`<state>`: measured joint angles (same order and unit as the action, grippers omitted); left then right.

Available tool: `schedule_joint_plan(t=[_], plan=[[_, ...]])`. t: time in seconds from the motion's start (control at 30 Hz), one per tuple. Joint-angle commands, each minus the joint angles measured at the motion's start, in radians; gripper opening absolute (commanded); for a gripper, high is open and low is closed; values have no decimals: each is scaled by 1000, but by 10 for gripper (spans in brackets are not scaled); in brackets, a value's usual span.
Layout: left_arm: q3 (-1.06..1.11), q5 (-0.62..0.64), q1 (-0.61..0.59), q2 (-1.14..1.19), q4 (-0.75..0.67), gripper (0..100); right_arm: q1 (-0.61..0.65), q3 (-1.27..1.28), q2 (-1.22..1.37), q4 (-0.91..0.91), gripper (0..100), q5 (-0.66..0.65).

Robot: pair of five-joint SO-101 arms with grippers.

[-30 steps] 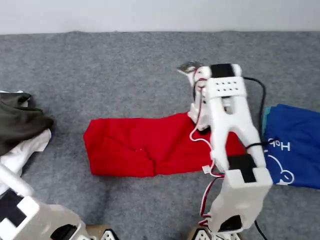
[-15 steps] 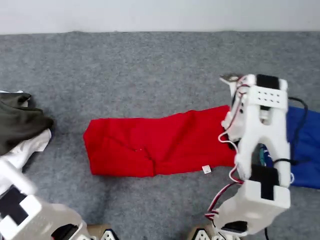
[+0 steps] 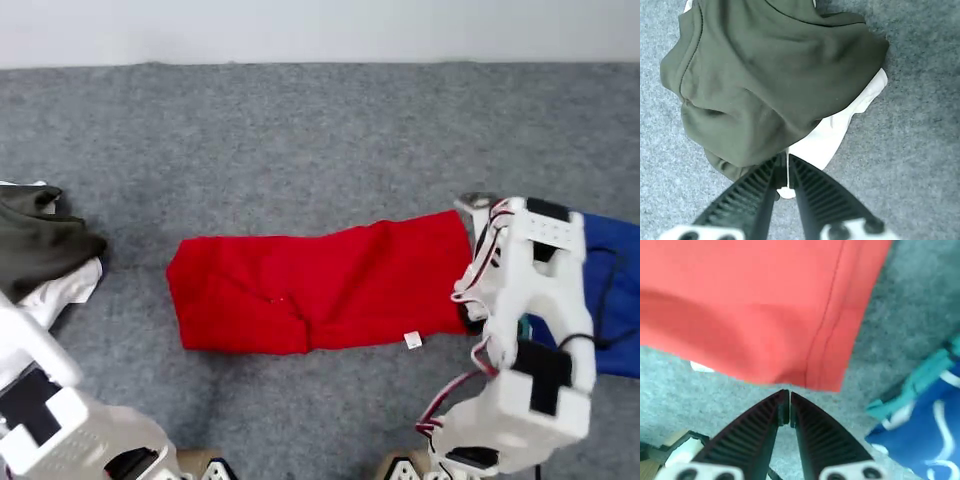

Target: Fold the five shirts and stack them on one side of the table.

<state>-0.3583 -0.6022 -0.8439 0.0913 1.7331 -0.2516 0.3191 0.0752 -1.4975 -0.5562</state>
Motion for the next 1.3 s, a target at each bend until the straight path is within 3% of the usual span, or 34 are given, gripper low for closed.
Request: schedule_joint_plan(t=[0.0, 0.17, 0.37, 0.57, 0.83, 1.07, 1.27], plan=[[-5, 6, 8, -46, 20, 15, 42, -84, -151, -31, 10, -3], [-5, 6, 8, -46, 20, 15, 71, -55, -140, 39, 11, -3], [-5, 6, 6, -49, 20, 15, -56, 68, 88, 249, 10, -12], [-5, 6, 6, -49, 20, 15, -81, -2, 116, 136, 10, -8], [-5, 6, 9, -55, 20, 15, 79, -183, -97, 48, 11, 3], [-5, 6, 69, -58, 21, 15, 194, -193, -22, 314, 14, 72], [-5, 8, 97, -58, 21, 15, 180, -196, 232, 567, 12, 72]])
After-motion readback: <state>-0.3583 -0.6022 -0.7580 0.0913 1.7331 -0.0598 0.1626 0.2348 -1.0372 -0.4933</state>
